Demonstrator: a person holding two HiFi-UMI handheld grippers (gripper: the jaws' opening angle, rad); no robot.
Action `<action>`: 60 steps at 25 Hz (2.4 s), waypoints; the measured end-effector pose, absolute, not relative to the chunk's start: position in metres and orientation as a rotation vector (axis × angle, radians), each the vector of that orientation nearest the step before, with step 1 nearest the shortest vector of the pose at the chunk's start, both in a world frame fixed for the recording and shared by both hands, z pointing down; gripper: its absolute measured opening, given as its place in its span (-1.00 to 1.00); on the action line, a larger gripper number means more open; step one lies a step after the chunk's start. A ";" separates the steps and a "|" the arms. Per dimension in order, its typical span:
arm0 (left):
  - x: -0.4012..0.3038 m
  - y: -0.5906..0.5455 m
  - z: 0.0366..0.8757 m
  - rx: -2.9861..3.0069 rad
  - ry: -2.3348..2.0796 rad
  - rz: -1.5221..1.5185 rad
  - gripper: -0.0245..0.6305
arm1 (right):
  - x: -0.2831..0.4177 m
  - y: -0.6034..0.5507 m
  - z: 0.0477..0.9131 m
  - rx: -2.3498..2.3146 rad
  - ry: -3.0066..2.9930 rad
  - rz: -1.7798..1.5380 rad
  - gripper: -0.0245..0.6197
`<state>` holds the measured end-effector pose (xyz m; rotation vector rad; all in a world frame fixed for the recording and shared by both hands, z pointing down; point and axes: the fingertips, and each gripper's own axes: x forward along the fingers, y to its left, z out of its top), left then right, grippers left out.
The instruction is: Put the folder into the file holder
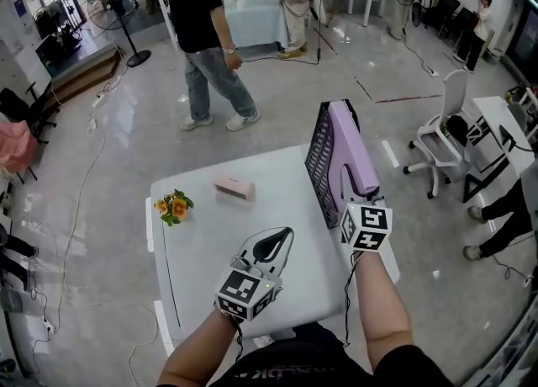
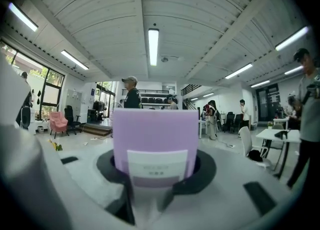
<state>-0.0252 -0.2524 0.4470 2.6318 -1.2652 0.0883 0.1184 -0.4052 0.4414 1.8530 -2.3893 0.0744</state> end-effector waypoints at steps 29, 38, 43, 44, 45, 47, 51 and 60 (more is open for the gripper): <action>-0.122 -0.132 0.433 2.563 -1.436 0.002 -0.92 | 0.090 -0.230 0.399 1.819 -2.500 -0.010 -0.37; -0.153 -0.088 0.425 2.517 -1.560 -0.033 -0.92 | 0.009 -0.146 0.382 1.460 -2.679 -0.173 -0.92; -0.156 -0.076 0.416 2.477 -1.648 -0.053 -0.92 | -0.003 -0.123 0.370 1.321 -2.757 -0.195 -0.92; -0.153 -0.074 0.416 2.469 -1.667 -0.053 -0.92 | -0.002 -0.121 0.371 1.299 -2.769 -0.195 -0.92; -0.149 -0.072 0.416 2.459 -1.684 -0.052 -0.92 | 0.001 -0.119 0.372 1.278 -2.781 -0.191 -0.92; -0.137 -0.068 0.416 2.439 -1.713 -0.048 -0.92 | 0.010 -0.117 0.375 1.237 -2.803 -0.172 -0.92; -0.102 -0.058 0.418 2.406 -1.749 -0.040 -0.92 | 0.040 -0.112 0.384 1.174 -2.834 -0.111 -0.92; -0.023 -0.033 0.426 2.348 -1.808 -0.022 -0.92 | 0.115 -0.099 0.405 1.089 -2.891 0.009 -0.92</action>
